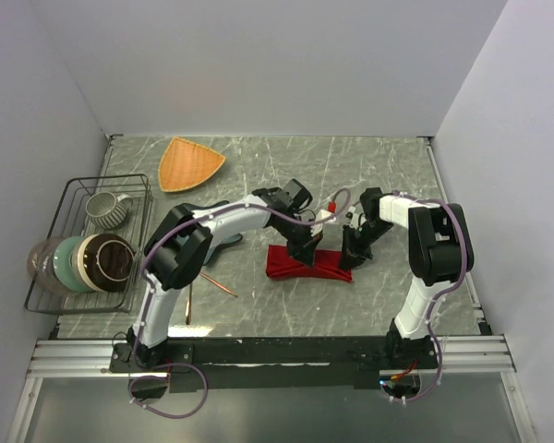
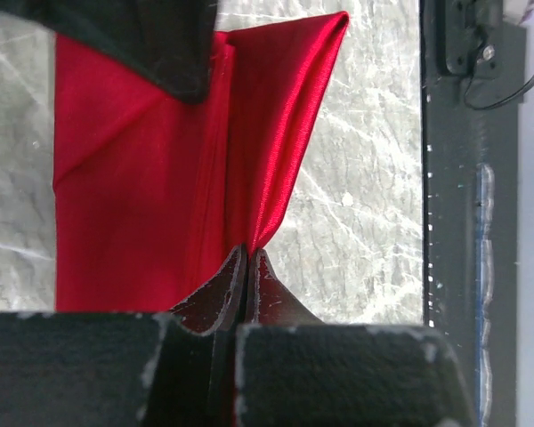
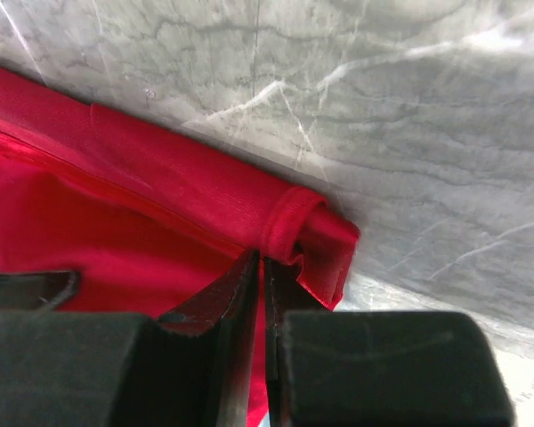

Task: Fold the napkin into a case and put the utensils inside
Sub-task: Fold the 2/3-rectangle-folded napkin at the center of the board.

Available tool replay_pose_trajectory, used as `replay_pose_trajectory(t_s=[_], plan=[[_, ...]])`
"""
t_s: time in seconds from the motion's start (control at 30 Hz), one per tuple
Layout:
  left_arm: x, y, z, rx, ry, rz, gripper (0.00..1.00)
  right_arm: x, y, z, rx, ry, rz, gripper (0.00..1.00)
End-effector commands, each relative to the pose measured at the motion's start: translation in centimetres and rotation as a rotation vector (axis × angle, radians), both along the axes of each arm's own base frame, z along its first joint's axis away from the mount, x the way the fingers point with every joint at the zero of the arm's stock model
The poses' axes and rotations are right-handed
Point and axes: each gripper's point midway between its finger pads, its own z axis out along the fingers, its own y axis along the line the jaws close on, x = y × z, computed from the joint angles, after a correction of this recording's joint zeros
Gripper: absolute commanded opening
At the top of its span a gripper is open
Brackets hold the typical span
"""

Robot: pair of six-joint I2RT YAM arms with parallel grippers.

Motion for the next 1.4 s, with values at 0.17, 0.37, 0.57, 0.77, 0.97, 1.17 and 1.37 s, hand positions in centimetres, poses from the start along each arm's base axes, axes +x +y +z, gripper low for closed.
replay_pose_trajectory(t_s=[0.17, 0.37, 0.57, 0.77, 0.97, 1.17, 1.37], plan=[[1.4, -0.1, 1.6, -0.054, 0.238, 0.001, 0.01, 2.2, -2.3, -2.2, -0.149, -0.081, 0.076, 0.15], [3.1, -0.9, 1.2, -0.062, 0.272, 0.040, 0.01, 2.7, -2.0, -2.1, -0.146, -0.090, 0.087, 0.15], [3.9, -0.3, -1.8, 0.000, 0.347, 0.087, 0.01, 3.2, -1.6, -1.4, -0.125, -0.108, 0.096, 0.17], [4.4, 0.1, -4.8, 0.069, 0.425, 0.146, 0.01, 3.3, -1.7, -1.2, -0.125, -0.109, 0.103, 0.17], [4.2, 0.8, -6.9, 0.134, 0.504, 0.188, 0.01, 4.4, -1.4, 0.4, -0.106, -0.160, 0.131, 0.22], [3.2, 1.5, -7.6, 0.156, 0.534, 0.191, 0.01, 6.9, -0.5, 5.7, 0.011, -0.364, 0.171, 0.39], [3.4, 1.6, -7.9, 0.162, 0.531, 0.197, 0.01, 7.5, -0.1, 10.0, 0.129, -0.596, 0.325, 0.66]])
